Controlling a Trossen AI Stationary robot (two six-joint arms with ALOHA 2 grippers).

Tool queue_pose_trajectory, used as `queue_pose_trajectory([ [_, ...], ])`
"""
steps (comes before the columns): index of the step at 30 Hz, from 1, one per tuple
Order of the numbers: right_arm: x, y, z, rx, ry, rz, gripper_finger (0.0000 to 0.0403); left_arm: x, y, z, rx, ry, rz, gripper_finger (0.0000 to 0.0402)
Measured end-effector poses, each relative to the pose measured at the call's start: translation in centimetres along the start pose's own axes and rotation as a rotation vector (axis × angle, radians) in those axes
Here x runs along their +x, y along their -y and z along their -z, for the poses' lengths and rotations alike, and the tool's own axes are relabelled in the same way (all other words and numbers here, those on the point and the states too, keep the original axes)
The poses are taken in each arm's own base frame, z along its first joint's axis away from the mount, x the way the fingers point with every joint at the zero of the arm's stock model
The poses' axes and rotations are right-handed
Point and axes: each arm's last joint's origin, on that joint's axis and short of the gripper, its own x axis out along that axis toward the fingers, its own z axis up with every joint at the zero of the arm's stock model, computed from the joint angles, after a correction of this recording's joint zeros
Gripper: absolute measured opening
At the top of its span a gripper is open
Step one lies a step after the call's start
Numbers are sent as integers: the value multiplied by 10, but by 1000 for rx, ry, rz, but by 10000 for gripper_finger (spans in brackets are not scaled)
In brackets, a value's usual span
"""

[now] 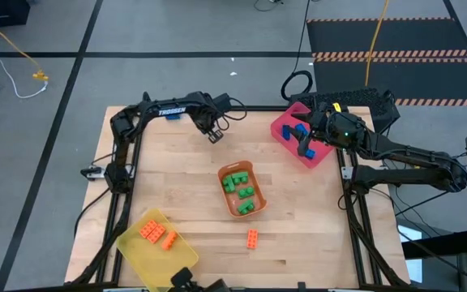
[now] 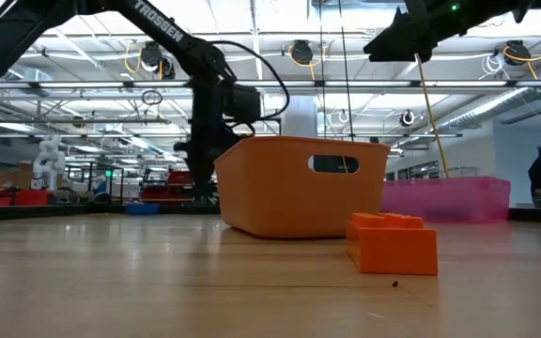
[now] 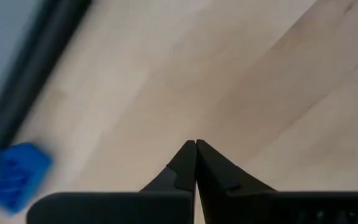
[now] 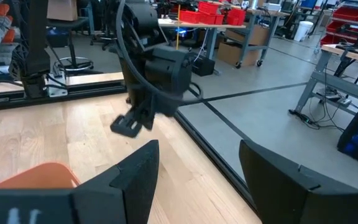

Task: Sort & place blocks by color
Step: Put the blue game piece into the pink bin

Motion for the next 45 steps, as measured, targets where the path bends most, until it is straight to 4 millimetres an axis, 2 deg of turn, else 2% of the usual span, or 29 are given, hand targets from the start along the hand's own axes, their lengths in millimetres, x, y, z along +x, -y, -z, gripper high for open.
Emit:
queue_pose_trajectory([
  [5, 0, 0, 0, 0, 0, 0, 216, -25, -21, 14, 95, -50, -149, 51],
  [11, 0, 0, 0, 0, 0, 0, 216, -48, -53, 26, 73, -52, -197, 151],
  [16, 0, 0, 0, 3, 0, 0, 216, -44, -96, 33, -20, -121, -192, 237],
  [20, 0, 0, 1, 4, -15, -1, 216, -38, -124, 38, -6, -151, -132, 279],
  [24, 0, 0, 2, -2, -17, -1, 216, -33, -142, 41, 78, -152, -94, 295],
  [28, 0, 0, 1, -23, -16, -1, 216, -25, -152, 42, 118, -149, -10, 296],
  [38, 0, 0, 1, -31, -16, -1, 216, 18, -157, 39, 160, -277, 8, 296],
  [45, 0, 0, 1, -33, -16, -1, 216, 25, -161, 35, 187, -250, -22, 296],
])
